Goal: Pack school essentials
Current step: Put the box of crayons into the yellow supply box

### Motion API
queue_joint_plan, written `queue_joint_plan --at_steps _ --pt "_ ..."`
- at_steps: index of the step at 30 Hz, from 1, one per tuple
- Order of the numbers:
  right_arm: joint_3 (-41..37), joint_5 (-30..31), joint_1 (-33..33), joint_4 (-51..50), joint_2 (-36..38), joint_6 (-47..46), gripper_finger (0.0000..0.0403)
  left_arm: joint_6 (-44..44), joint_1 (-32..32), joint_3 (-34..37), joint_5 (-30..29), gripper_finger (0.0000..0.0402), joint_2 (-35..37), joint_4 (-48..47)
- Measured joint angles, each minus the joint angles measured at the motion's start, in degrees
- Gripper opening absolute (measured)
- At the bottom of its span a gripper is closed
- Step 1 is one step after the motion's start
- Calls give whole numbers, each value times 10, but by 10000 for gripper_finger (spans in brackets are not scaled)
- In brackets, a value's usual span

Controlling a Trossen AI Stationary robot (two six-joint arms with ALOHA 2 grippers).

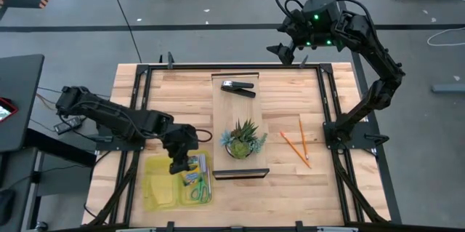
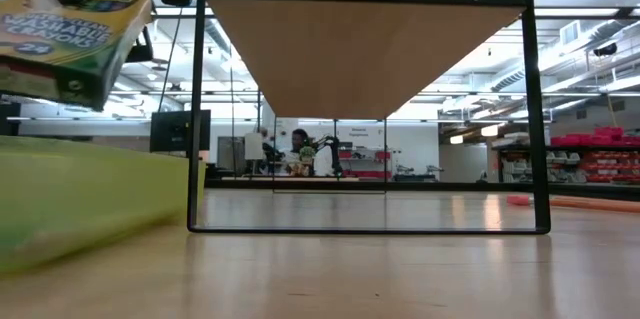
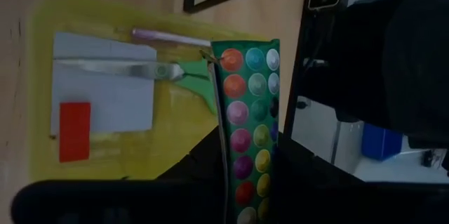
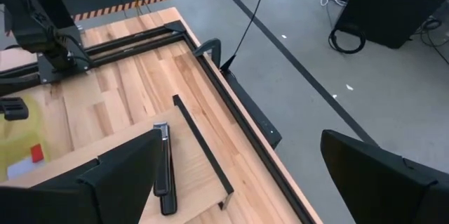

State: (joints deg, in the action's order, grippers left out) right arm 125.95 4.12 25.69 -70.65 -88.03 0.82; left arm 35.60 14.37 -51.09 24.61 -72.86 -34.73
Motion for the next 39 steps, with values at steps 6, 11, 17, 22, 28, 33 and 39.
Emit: queue_joint_plan --at_steps 6,11,17,22,28,33,39 --pt "0 -7 0 0 0 -4 395 13 5 0 -11 94 0 17" --pt "0 -8 0 -1 0 -4 395 15 15 0 -32 91 0 20" --pt "0 -8 0 -8 0 -4 395 36 17 0 -34 93 0 20" --pt "0 -11 0 -13 0 -6 395 42 17 0 -34 96 0 20" --pt "0 -16 -5 -14 0 -10 395 42 16 0 -34 89 0 20" --pt "0 -18 -9 -14 0 -17 395 42 18 0 -34 93 0 20" --pt "0 -17 -11 -13 0 -17 395 38 46 0 -32 92 -25 34"
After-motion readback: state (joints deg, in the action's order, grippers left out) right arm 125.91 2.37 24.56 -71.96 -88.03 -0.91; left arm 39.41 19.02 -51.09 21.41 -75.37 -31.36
